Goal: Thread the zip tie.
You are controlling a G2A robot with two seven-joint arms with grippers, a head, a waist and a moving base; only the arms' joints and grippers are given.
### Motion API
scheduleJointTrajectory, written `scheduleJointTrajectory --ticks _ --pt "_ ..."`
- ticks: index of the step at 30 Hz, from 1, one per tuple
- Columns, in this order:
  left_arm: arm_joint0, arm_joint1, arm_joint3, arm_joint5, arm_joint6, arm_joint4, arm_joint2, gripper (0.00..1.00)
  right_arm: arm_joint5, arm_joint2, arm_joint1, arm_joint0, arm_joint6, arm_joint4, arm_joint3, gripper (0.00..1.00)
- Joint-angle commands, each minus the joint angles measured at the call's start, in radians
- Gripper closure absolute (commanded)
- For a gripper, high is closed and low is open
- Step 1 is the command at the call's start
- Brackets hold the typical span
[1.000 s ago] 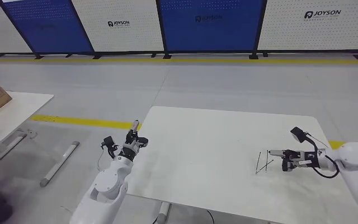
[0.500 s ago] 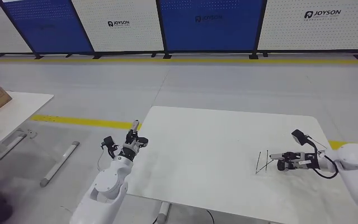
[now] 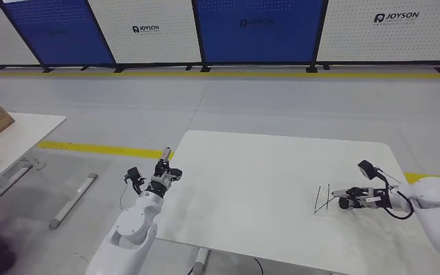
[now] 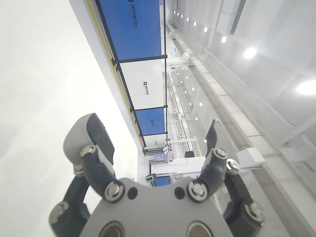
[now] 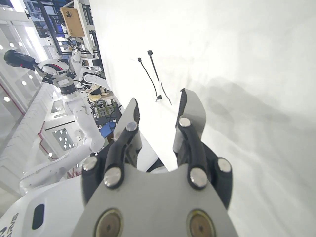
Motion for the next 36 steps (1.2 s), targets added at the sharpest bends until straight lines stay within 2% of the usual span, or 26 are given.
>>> scheduleJointTrajectory --ticks 1,9,14,17,22,23,27,30,36 --pt "0.0 0.0 0.0 0.0 0.0 0.0 0.0 0.0 0.0 -0.001 -0.002 0.002 0.002 -0.002 0.004 0.68" --pt "0.0 0.0 0.0 0.0 0.0 0.0 0.0 0.0 -0.003 -0.005 -0.014 0.013 0.007 -0.003 0.025 0.76" --pt "0.0 0.0 0.0 0.0 0.0 0.0 0.0 0.0 -0.006 -0.006 -0.02 0.019 0.006 -0.006 0.037 0.76" --pt "0.0 0.0 0.0 0.0 0.0 0.0 0.0 0.0 -0.006 -0.005 -0.022 0.023 0.008 -0.007 0.044 0.81" --pt "0.0 0.0 0.0 0.0 0.0 0.0 0.0 0.0 -0.002 -0.005 -0.027 0.028 0.008 -0.01 0.052 0.77" --pt "0.0 0.0 0.0 0.0 0.0 0.0 0.0 0.0 -0.002 -0.005 -0.028 0.029 0.007 -0.013 0.053 0.8" --pt "0.0 0.0 0.0 0.0 0.0 0.0 0.0 0.0 -0.002 -0.006 -0.033 0.032 0.005 -0.016 0.06 0.82" --pt "0.0 0.0 0.0 0.0 0.0 0.0 0.0 0.0 0.002 -0.008 -0.035 0.036 0.001 -0.024 0.065 0.91" --pt "0.0 0.0 0.0 0.0 0.0 0.0 0.0 0.0 0.002 -0.007 -0.041 0.041 0.002 -0.028 0.075 0.97"
